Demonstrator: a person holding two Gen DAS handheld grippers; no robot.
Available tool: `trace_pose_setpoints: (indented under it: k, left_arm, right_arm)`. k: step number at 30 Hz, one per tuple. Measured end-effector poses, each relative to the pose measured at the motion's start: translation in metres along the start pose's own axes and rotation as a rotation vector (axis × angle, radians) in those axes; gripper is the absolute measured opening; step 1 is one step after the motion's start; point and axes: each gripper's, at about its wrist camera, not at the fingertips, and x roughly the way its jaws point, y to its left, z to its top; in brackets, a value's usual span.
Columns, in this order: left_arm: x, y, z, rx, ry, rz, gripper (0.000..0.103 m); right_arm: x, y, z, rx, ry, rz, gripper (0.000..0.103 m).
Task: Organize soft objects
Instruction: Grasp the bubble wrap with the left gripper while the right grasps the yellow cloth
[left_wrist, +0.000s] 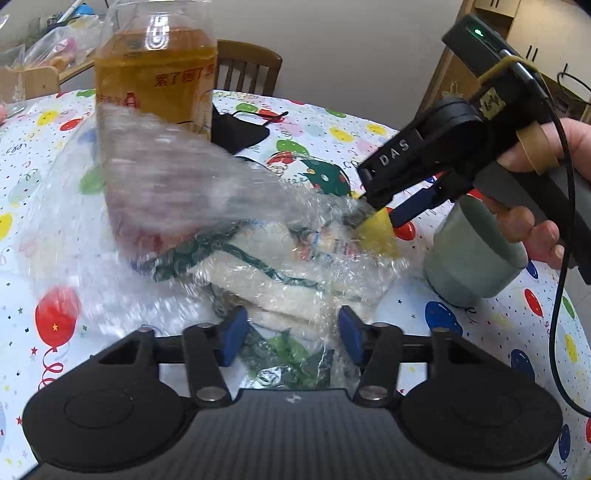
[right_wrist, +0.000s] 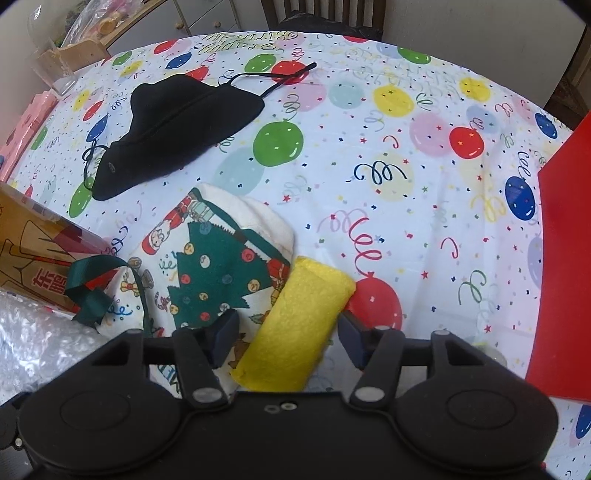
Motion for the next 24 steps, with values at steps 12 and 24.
trace_pose_setpoints:
  k: [12,24]
  left_arm:
    - [-0.010,0.008,0.000,-0.035,-0.013,0.013,0.014]
    - [-0.026,0.013,-0.007,-0.042,-0.027,0.027,0.012]
  right_arm:
    - [-0.006,0.004,-0.009,0.000,-0.062,-0.046,0.035]
    - [-0.017,0.006,-0.009,-0.009,-0.063,-0.050,0.034]
